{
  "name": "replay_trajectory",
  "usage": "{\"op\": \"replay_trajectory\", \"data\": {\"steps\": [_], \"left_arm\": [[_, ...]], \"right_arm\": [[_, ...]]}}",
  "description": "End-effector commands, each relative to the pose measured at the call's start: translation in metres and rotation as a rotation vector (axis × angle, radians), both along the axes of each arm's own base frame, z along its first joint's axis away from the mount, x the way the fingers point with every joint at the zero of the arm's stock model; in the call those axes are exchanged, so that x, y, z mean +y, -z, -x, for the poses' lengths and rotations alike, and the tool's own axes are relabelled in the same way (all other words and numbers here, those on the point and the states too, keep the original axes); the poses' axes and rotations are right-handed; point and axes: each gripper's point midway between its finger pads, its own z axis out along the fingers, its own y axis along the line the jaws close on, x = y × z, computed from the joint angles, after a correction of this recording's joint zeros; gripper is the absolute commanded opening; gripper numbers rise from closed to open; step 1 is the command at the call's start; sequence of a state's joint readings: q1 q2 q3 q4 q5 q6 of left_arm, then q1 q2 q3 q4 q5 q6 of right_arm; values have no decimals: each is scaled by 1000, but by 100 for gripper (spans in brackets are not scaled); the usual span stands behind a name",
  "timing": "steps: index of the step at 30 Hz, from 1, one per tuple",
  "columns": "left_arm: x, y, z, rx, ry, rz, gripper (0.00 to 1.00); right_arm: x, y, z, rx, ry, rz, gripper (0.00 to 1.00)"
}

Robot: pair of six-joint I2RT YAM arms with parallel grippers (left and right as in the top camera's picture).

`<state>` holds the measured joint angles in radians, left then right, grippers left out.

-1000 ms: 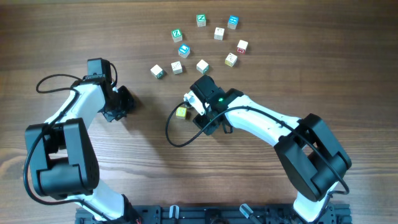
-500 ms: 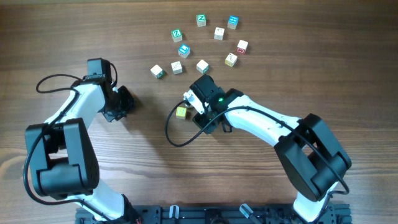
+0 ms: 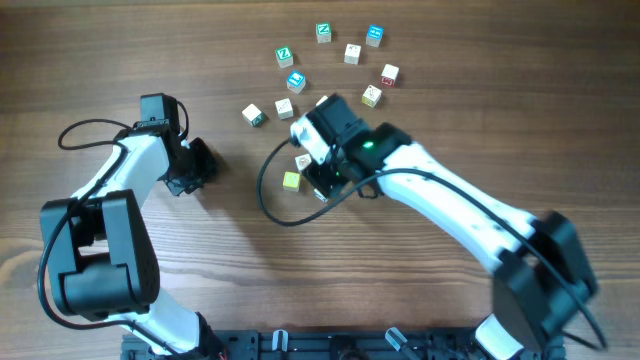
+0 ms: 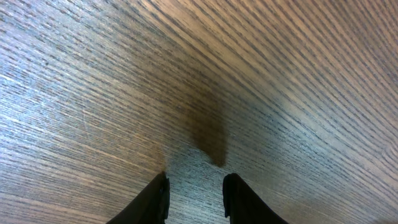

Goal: Form a circle

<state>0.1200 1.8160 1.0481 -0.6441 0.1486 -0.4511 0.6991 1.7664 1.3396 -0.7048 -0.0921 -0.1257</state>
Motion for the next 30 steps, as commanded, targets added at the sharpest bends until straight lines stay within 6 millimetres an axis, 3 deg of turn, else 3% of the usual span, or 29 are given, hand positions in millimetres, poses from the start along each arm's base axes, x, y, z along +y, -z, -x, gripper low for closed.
{"op": "replay_trajectory", "data": {"steps": [1, 2, 4, 7, 11, 14, 23, 30], "left_arm": [[-2, 0, 2, 3, -4, 13, 31], [-2, 0, 2, 3, -4, 13, 31], [-2, 0, 2, 3, -4, 13, 31], [-2, 0, 2, 3, -4, 13, 27], [-2, 0, 2, 3, -4, 14, 23], [-3, 0, 2, 2, -3, 20, 21], [-3, 0, 2, 2, -3, 20, 21], [-3, 0, 2, 2, -3, 20, 22]], "right_arm": [[-18, -26, -16, -57, 109, -6, 52], [-27, -19, -15, -27, 143, 8, 45], [-34, -10, -10, 9, 156, 23, 23], [-35, 18, 15, 119, 113, 24, 5], [-29, 51, 43, 236, 6, -2, 4], [-26, 65, 51, 272, -45, -10, 4], [-25, 101, 48, 300, -57, 22, 4], [-30, 103, 35, 239, -33, 57, 4]]}}
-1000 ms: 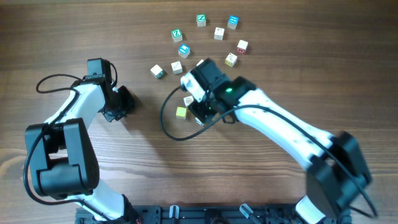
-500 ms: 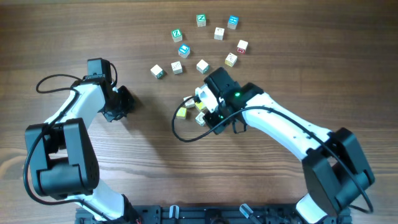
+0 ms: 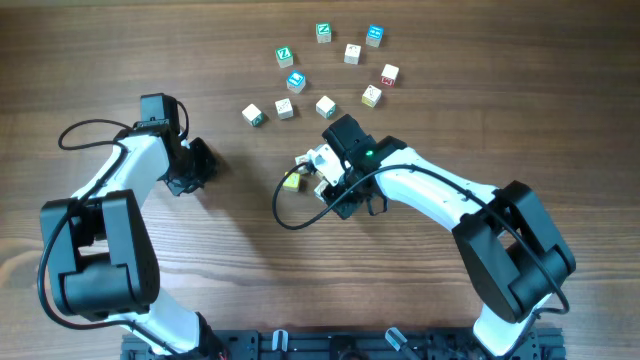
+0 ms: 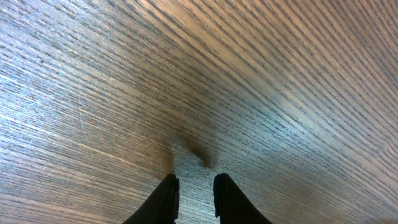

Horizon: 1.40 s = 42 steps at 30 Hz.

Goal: Form a circle

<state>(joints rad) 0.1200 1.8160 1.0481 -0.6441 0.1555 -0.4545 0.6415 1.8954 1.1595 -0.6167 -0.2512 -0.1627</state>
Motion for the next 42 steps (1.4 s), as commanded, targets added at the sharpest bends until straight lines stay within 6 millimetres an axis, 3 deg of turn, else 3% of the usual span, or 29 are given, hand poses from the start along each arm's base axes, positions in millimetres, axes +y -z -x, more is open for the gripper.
{"op": "replay_trajectory", "data": {"steps": [1, 14, 16, 18, 20, 22, 27, 31, 36, 42], "left_arm": [[-2, 0, 2, 3, -1, 13, 22], [-2, 0, 2, 3, -1, 13, 22], [-2, 0, 2, 3, -1, 13, 22], [-2, 0, 2, 3, -1, 13, 22], [-2, 0, 2, 3, -1, 13, 22], [-2, 0, 2, 3, -1, 13, 22], [-2, 0, 2, 3, -1, 13, 22], [-2, 0, 2, 3, -1, 13, 22], [-2, 0, 2, 3, -1, 13, 22], [-2, 0, 3, 5, -1, 13, 23]], "right_arm": [[-5, 8, -3, -21, -9, 30, 4], [-5, 5, -7, -33, -1, 37, 4], [-5, -6, -7, -14, 17, 47, 4], [1, -44, -13, -10, 20, 40, 4], [8, -66, -22, -30, 20, 23, 4], [17, -74, -24, -44, 4, -5, 4], [37, -63, -7, -43, -83, -6, 4], [49, -38, 5, -3, -124, 25, 4], [47, -20, 9, 31, -128, 54, 4], [45, -17, 2, -2, -120, 70, 4]]}}
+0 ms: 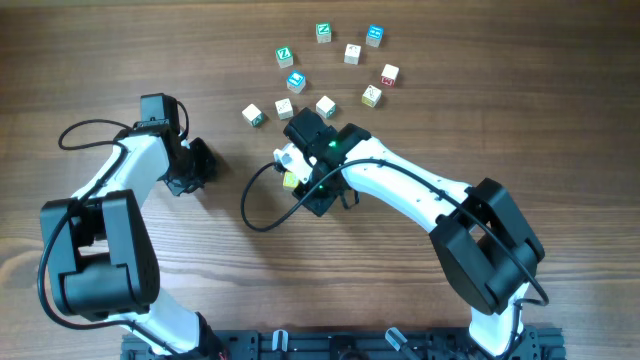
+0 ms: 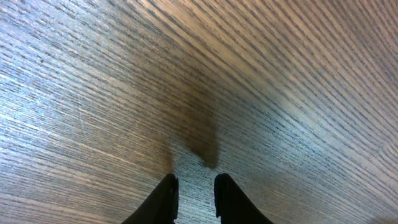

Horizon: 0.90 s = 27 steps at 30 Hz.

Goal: Form a circle

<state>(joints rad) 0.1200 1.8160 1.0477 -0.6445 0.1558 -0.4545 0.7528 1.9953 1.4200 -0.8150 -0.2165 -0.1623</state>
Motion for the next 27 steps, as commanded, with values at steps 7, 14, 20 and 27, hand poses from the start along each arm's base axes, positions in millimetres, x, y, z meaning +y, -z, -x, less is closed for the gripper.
{"op": "replay_trajectory", "data": {"steps": [7, 14, 20, 27], "left_arm": [[-2, 0, 2, 5, -1, 13, 23], [-2, 0, 3, 5, -1, 13, 23], [-2, 0, 3, 5, -1, 13, 23], [-2, 0, 3, 5, -1, 13, 23]], "right_arm": [[-4, 12, 1, -8, -19, 22, 4], [-6, 17, 2, -13, -19, 23, 4], [-8, 18, -5, -50, -10, 40, 4], [-11, 19, -9, -62, 29, 60, 4]]}}
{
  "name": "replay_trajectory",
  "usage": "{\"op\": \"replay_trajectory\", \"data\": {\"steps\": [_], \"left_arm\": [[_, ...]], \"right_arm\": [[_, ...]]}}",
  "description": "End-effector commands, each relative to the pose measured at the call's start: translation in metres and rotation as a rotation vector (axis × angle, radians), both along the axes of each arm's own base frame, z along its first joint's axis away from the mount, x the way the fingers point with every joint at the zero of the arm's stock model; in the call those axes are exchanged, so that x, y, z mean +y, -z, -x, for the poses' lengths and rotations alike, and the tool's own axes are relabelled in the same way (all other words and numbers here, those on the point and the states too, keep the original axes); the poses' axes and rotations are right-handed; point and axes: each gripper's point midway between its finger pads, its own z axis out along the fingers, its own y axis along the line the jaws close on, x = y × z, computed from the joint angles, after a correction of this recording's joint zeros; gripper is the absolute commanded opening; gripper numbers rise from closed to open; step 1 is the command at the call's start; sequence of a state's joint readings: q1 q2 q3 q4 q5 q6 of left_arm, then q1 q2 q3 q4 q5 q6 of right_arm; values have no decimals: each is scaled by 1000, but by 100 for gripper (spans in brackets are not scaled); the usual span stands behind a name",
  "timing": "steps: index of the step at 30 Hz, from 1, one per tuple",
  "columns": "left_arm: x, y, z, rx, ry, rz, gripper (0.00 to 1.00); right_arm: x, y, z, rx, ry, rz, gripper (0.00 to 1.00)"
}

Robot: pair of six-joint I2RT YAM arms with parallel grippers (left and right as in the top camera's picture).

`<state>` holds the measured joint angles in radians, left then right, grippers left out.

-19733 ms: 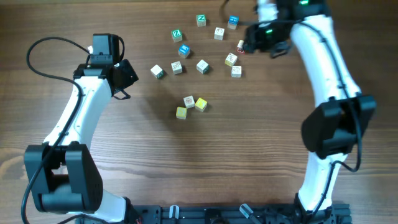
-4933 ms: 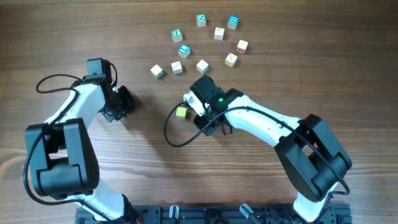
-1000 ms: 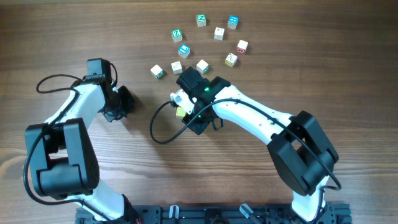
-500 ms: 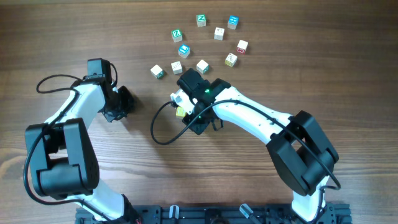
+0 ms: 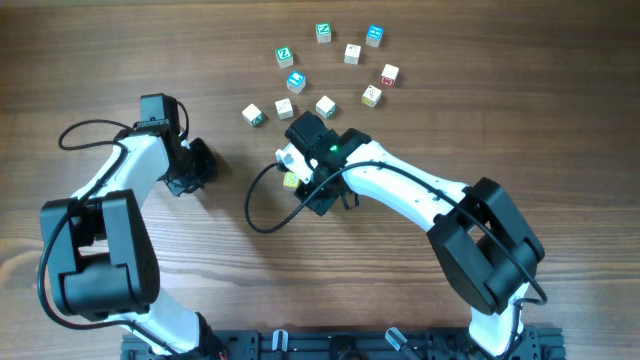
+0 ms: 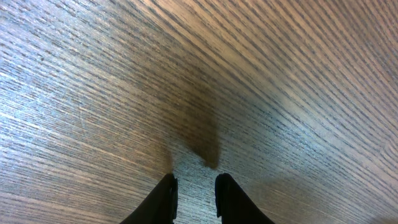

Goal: Form a circle

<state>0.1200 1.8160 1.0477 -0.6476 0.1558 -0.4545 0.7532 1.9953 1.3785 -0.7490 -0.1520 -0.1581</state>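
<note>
Several small lettered cubes lie in a loose ring at the back of the table, among them a blue one [image 5: 295, 81], a green one [image 5: 323, 32] and a white one [image 5: 325, 106]. A yellow-green cube [image 5: 290, 181] lies apart in front of them. My right gripper [image 5: 292, 168] hangs right over it, and its fingers are hidden under the wrist. My left gripper [image 5: 195, 165] rests far to the left. In the left wrist view the left gripper [image 6: 195, 183] shows a narrow gap, with only bare wood between the fingers.
The wooden table [image 5: 480, 110] carries nothing else. A black cable [image 5: 262, 205] loops from the right wrist onto the wood in front of the yellow-green cube. A black rail [image 5: 330, 345] runs along the near edge.
At first my right gripper stood over a pale cube beside the yellow-green one, and the left jaws stood wider apart. A second later the right wrist was slightly further right and the left jaws were narrower. Then the right gripper was over the yellow-green cube, where it stays.
</note>
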Motion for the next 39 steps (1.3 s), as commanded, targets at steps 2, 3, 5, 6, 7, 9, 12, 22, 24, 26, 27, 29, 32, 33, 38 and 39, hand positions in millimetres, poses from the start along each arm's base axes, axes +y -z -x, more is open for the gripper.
{"op": "replay_trajectory", "data": {"steps": [2, 3, 5, 6, 7, 9, 12, 22, 24, 26, 27, 29, 32, 33, 38, 39], "left_arm": [[-2, 0, 2, 2, -1, 12, 23], [-2, 0, 2, 2, -1, 12, 23], [-2, 0, 2, 2, -1, 12, 24], [-2, 0, 2, 2, -1, 12, 23], [-2, 0, 2, 2, -1, 12, 24], [-2, 0, 2, 2, -1, 12, 24], [-2, 0, 2, 2, -1, 12, 24], [-2, 0, 2, 3, -1, 13, 24], [-2, 0, 2, 3, -1, 13, 24], [-2, 0, 2, 3, -1, 13, 24], [-2, 0, 2, 3, -1, 13, 24], [-2, 0, 2, 3, -1, 13, 24], [-2, 0, 2, 3, -1, 13, 24], [-2, 0, 2, 3, -1, 13, 24], [-2, 0, 2, 3, -1, 13, 24], [-2, 0, 2, 3, -1, 13, 24]], "right_arm": [[-5, 8, 0, -4, 14, 29, 4], [-5, 8, 0, -4, 14, 29, 4], [-5, 8, -1, -5, 14, 30, 4], [-5, 8, -1, -7, 14, 32, 4], [-5, 8, -1, -9, 16, 33, 4], [-5, 8, -2, -13, 16, 31, 4], [-4, 8, -3, -15, 16, 29, 4], [-6, 8, -5, -25, 31, 37, 4], [-6, 8, -3, -16, 36, 39, 4], [-6, 9, 3, 14, 19, 32, 4], [-6, 9, 4, 16, 20, 34, 4], [-8, 9, 2, 9, 23, 41, 4], [-9, 9, 0, -1, 32, 48, 4], [-9, 9, 0, -1, 32, 47, 4], [-8, 9, 0, -2, 32, 47, 4], [-9, 9, 0, -2, 32, 47, 4]]}}
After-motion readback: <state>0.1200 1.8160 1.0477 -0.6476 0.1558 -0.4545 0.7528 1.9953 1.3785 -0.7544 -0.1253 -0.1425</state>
